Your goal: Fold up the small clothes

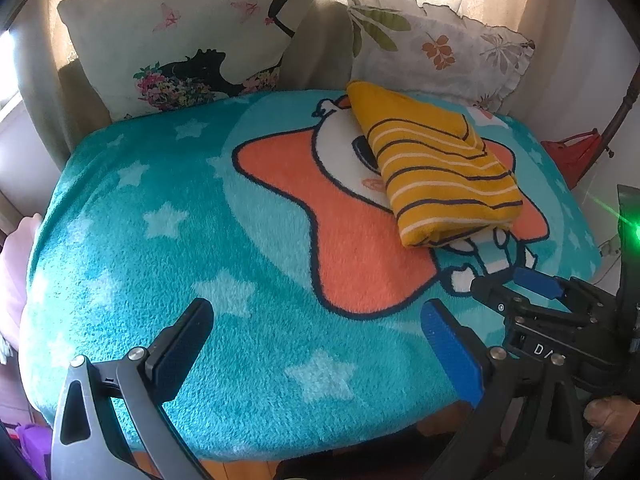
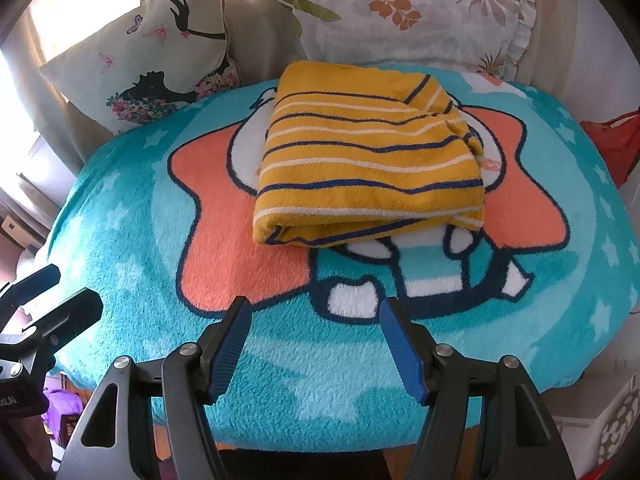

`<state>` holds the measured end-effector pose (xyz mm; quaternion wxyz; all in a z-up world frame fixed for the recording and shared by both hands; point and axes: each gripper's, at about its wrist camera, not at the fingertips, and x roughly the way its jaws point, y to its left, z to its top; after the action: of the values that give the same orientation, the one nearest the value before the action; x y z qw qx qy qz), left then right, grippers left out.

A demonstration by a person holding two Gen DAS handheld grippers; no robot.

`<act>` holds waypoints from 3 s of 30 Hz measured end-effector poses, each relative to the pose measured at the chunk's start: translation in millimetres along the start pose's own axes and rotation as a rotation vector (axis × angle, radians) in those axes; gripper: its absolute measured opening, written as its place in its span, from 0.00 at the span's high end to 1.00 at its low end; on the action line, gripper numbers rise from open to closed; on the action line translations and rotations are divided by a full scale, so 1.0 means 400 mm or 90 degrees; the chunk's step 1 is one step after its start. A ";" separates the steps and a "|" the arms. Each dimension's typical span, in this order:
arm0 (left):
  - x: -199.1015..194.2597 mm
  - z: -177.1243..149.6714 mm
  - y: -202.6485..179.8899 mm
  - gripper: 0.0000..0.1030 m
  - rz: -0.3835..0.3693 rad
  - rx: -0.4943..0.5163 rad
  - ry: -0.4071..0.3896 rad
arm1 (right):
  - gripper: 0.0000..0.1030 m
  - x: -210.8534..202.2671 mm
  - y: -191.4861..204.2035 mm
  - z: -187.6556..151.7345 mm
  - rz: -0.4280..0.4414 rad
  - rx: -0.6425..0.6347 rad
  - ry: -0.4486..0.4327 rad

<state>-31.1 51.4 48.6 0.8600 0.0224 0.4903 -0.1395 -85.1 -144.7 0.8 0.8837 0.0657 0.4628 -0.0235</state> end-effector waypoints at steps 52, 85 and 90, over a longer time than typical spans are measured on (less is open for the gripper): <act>0.049 -0.020 0.097 0.00 -0.001 -0.052 0.055 | 0.29 0.060 0.083 0.012 0.009 -0.018 0.020; 0.155 0.035 -0.042 0.00 -0.003 -0.065 0.108 | 0.28 0.052 -0.116 0.080 -0.009 0.037 -0.036; 0.191 0.082 -0.111 0.00 -0.003 -0.066 0.111 | 0.28 0.068 -0.188 0.133 -0.016 0.027 -0.036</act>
<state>21.4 -13.7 5.1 0.8137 -0.0111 0.5699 -0.1138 -34.1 -225.9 1.4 0.8945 0.0780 0.4377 -0.0466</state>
